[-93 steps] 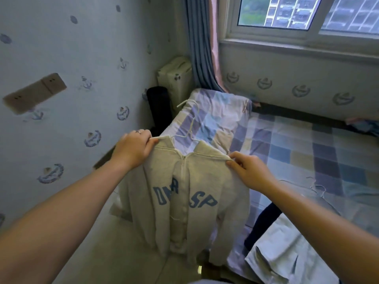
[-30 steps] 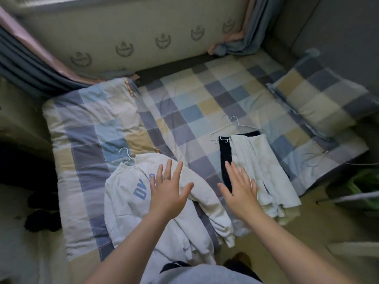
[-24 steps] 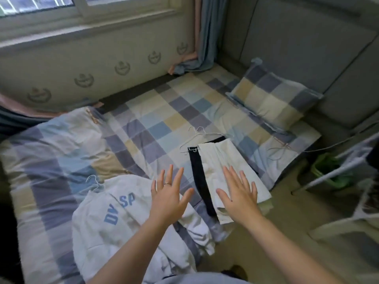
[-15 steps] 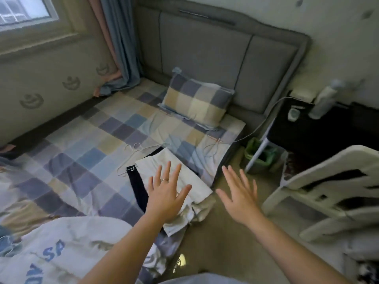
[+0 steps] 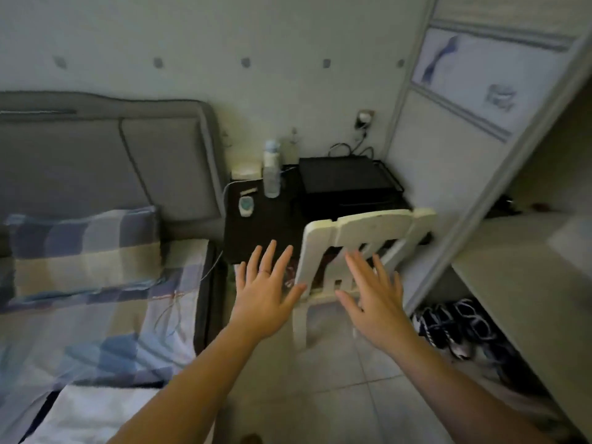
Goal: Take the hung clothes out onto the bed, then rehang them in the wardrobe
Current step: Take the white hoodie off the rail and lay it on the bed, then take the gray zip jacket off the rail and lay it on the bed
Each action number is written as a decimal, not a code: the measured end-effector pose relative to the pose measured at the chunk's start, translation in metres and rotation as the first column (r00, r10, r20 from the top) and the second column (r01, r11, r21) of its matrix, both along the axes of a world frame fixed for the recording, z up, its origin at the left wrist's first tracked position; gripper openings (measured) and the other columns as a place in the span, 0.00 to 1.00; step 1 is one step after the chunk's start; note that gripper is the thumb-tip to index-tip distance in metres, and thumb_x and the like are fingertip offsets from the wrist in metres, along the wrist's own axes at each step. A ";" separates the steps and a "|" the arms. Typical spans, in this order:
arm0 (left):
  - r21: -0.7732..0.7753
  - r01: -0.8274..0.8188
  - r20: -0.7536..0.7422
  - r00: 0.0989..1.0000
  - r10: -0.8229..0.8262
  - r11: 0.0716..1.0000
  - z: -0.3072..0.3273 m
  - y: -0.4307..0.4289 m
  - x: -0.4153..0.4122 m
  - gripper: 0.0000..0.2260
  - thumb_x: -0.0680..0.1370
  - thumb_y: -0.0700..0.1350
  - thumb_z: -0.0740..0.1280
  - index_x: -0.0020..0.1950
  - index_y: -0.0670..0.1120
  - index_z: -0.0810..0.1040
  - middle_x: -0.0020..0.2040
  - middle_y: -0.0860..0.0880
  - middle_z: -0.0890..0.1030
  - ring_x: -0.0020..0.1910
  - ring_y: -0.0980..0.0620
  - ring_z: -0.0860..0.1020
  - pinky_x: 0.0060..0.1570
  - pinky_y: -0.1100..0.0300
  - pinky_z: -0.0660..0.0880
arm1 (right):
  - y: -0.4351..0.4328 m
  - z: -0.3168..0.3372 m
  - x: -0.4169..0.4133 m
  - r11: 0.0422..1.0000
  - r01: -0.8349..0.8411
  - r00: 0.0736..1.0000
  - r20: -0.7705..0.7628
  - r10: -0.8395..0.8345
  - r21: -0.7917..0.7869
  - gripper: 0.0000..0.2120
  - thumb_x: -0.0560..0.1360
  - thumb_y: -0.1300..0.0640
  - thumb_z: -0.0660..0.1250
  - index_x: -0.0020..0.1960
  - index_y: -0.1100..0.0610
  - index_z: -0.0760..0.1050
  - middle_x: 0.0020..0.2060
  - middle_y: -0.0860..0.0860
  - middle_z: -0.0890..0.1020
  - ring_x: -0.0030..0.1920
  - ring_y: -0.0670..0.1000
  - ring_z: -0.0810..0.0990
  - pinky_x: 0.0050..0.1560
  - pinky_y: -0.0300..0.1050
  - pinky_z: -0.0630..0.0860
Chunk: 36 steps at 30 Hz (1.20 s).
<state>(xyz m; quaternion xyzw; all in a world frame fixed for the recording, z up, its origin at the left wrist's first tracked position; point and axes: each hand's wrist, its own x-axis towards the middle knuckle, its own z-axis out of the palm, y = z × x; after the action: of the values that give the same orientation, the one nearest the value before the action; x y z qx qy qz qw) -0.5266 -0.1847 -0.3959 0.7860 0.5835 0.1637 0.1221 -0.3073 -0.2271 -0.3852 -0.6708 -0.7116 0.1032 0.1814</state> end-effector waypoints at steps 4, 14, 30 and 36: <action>0.107 0.231 0.019 0.972 -0.234 0.967 0.028 0.067 0.088 0.32 0.79 0.69 0.47 0.80 0.62 0.42 0.81 0.55 0.40 0.79 0.50 0.36 0.75 0.46 0.36 | 0.018 0.023 0.071 0.976 0.205 0.979 0.003 -0.206 0.072 0.32 0.80 0.36 0.50 0.78 0.40 0.41 0.79 0.41 0.45 0.78 0.50 0.39 0.75 0.62 0.39; 0.353 0.677 0.035 0.681 -0.732 0.646 0.119 0.194 0.307 0.32 0.78 0.71 0.43 0.80 0.61 0.43 0.81 0.55 0.41 0.79 0.50 0.38 0.76 0.44 0.41 | 0.043 0.127 0.219 0.720 0.642 0.720 0.114 -0.685 0.264 0.31 0.71 0.30 0.36 0.70 0.32 0.27 0.75 0.37 0.36 0.77 0.47 0.35 0.75 0.57 0.36; 0.718 0.684 -0.051 0.236 -0.970 0.129 0.336 0.190 0.580 0.35 0.76 0.71 0.44 0.80 0.56 0.57 0.80 0.49 0.56 0.79 0.44 0.53 0.73 0.43 0.54 | -0.012 0.340 0.352 0.354 0.687 0.156 0.347 -0.925 0.634 0.33 0.75 0.31 0.38 0.77 0.38 0.34 0.77 0.38 0.37 0.77 0.48 0.34 0.75 0.58 0.34; 0.786 0.618 -0.102 0.170 -0.980 0.025 0.404 0.178 0.653 0.38 0.73 0.75 0.38 0.80 0.60 0.47 0.82 0.53 0.47 0.79 0.48 0.44 0.76 0.43 0.48 | -0.034 0.421 0.404 0.305 0.650 -0.002 0.403 -0.915 0.696 0.35 0.73 0.31 0.36 0.77 0.38 0.33 0.78 0.39 0.38 0.77 0.49 0.34 0.74 0.58 0.34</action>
<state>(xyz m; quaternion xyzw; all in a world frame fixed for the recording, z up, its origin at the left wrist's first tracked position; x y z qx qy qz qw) 0.1262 -0.0064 0.0080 0.8792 -0.1657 0.4452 0.0367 0.0968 -0.2612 0.0357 -0.8815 -0.2016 -0.4269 -0.0116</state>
